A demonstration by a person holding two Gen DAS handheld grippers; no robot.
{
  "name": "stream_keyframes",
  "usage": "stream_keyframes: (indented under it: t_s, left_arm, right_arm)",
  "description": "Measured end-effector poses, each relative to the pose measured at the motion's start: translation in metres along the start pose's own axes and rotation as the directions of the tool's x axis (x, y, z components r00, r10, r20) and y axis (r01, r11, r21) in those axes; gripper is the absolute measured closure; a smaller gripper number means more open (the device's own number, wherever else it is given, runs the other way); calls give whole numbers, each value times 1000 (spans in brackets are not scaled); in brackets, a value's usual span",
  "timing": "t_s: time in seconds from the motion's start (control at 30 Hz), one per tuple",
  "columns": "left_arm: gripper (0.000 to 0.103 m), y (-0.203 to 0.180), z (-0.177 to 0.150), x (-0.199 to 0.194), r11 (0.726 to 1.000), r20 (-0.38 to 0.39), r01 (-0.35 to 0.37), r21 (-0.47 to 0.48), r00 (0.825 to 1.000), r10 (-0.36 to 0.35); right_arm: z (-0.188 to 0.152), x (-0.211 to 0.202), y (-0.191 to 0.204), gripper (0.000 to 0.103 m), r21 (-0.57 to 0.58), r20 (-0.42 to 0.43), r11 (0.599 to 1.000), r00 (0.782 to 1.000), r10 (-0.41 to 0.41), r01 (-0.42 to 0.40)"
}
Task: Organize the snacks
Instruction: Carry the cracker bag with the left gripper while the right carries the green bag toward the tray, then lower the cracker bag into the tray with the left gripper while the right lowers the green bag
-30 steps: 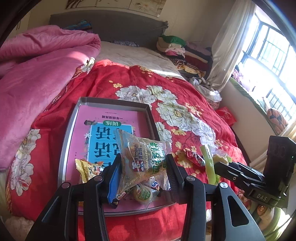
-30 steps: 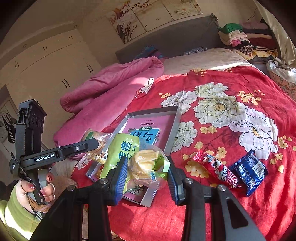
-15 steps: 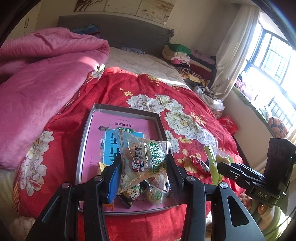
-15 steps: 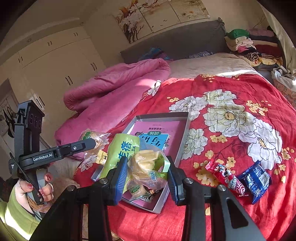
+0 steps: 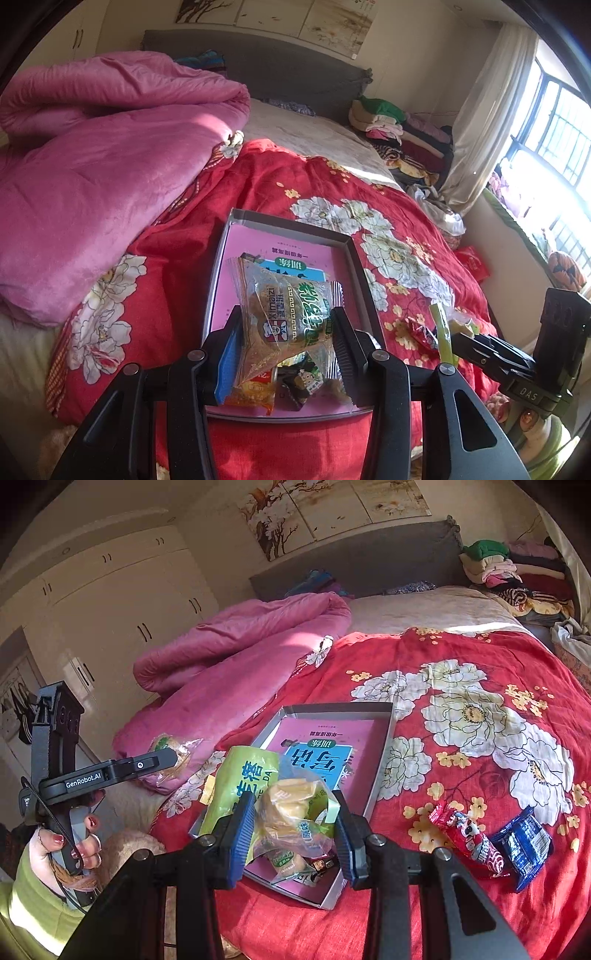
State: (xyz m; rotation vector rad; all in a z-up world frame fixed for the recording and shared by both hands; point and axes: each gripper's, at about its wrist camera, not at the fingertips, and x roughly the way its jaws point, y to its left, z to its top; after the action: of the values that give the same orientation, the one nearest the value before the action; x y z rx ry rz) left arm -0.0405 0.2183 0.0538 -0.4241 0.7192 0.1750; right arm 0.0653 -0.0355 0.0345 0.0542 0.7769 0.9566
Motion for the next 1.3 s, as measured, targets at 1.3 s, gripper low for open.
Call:
stream_keyframes:
  t_s: [1.3]
  left_arm:
    - [56,33,-35,59,994,-148,-111,-1,983,110]
  right_arm:
    - [-28,40,3,62,-27,-107,1000,994,-6,3]
